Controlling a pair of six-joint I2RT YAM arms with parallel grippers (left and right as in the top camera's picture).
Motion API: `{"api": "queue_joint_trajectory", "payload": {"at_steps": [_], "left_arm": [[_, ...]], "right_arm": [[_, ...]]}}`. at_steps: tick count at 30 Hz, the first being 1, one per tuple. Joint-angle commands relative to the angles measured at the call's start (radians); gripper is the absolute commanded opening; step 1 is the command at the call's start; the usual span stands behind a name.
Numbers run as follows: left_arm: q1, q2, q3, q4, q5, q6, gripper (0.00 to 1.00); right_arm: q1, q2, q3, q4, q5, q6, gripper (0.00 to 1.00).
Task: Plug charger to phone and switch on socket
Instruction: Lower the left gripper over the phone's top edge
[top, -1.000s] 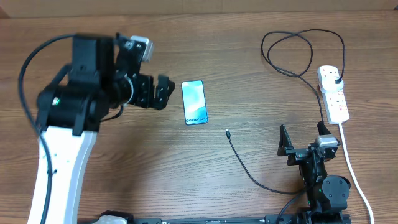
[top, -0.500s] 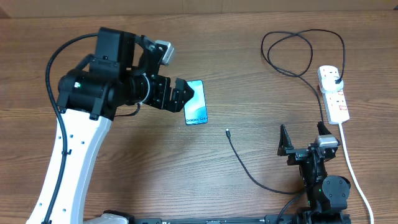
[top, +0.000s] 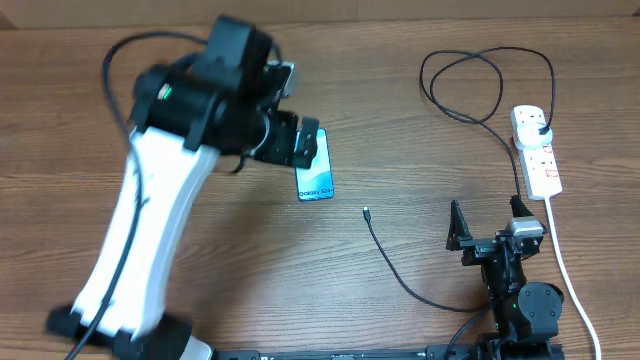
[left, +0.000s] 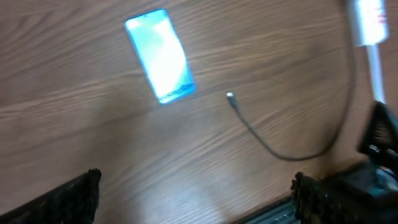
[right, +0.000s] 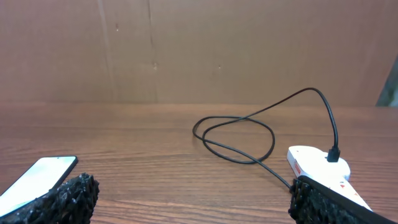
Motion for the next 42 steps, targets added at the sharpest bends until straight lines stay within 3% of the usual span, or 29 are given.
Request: {"api": "queue_joint_trajectory", "payload": {"at_steps": [1,14,18,19,23,29,34,42], "left_arm": [[-0.032,0.174,0.180,-0.110,-0.140,-0.021,1.00],[-0.050,0.313,0.223,-0.055,-0.028,-0.103,1.00],[-0.050,0.347,0.223,-0.050,-0.060,-0.303,1.00],[-0.051,0.375,0.222,-0.052,-0.093,-0.413,1.00],[-0.050,0.449,0.222,-0.046,-0.115,-0.538,1.00],[-0.050,0.547,0.222,-0.032,-0.102,-0.540,1.00],[-0.050,0.620,0.222,0.030,-0.100,-0.377,1.00],[-0.048,0.690,0.222,0.070,-0.107,-0.341,1.00]], "right_arm": [[0.000,-0.006,-0.010,0.006,0.005,-0.001,1.00],[0.000,-0.006,-0.010,0.006,0.005,-0.001,1.00],[0.000,-0.006,-0.010,0.006,0.005,-0.001,1.00],[0.000,-0.006,-0.010,0.006,0.005,-0.001,1.00],[0.000,-0.006,-0.010,0.006,0.005,-0.001,1.00],[0.000,-0.006,-0.010,0.006,0.005,-0.001,1.00],[0.000,-0.006,-0.010,0.006,0.005,-0.001,1.00],[0.000,-0.006,-0.010,0.006,0.005,-0.001,1.00]]}}
